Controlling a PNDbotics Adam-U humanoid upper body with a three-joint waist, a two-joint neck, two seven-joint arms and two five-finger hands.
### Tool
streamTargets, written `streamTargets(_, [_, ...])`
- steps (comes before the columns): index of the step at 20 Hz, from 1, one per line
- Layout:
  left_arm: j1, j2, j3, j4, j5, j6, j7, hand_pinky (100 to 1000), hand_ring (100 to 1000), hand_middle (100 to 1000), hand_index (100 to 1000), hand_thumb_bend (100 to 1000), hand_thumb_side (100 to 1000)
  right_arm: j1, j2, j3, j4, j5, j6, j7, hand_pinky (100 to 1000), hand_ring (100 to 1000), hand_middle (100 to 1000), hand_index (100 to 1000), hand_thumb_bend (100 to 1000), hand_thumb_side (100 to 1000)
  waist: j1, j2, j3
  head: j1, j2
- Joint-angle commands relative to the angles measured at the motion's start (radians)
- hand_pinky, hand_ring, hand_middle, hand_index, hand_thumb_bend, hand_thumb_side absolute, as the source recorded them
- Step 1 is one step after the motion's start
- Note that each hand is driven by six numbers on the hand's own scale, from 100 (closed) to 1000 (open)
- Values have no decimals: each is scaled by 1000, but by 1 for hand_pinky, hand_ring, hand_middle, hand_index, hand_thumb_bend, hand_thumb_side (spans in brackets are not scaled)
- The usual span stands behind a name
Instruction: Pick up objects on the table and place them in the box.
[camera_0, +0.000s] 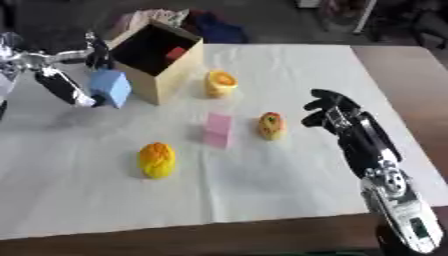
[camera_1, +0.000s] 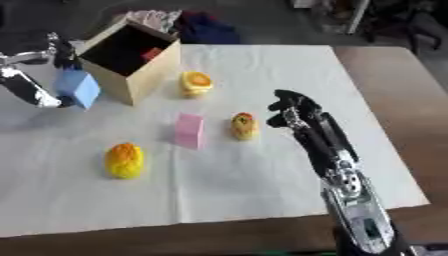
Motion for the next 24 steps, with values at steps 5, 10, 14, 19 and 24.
streamTargets(5, [-83,-56,74,94,-122,92,140,730,576,556,714,367,226,-18,-3,12,-8,-8,-1,13,678,589,634,816,100,688,-15,-10,-22,13,-9])
streamTargets(10, [-118,-130,110,219,-290,134,253,740,598,584,745,346,222,-24,4,24,-8,-13,1,23,678,589,634,816,100,693,-28,-5,-39,31,-11])
streamTargets(14, [-131,-173,149,295,-385,207,376,748,614,602,775,314,186,-25,9,31,-8,-16,2,31,678,589,634,816,100,696,-36,-5,-51,38,-16])
streamTargets(19, [-133,-193,179,356,-401,308,528,783,686,738,899,282,147,-25,11,33,-7,-18,3,34,678,588,633,817,100,700,-42,-3,-57,39,-23])
streamTargets(24, [-129,-192,174,363,-378,351,575,822,749,820,943,371,269,-25,12,33,-7,-17,3,35,678,588,633,816,100,704,-42,-2,-56,35,-24])
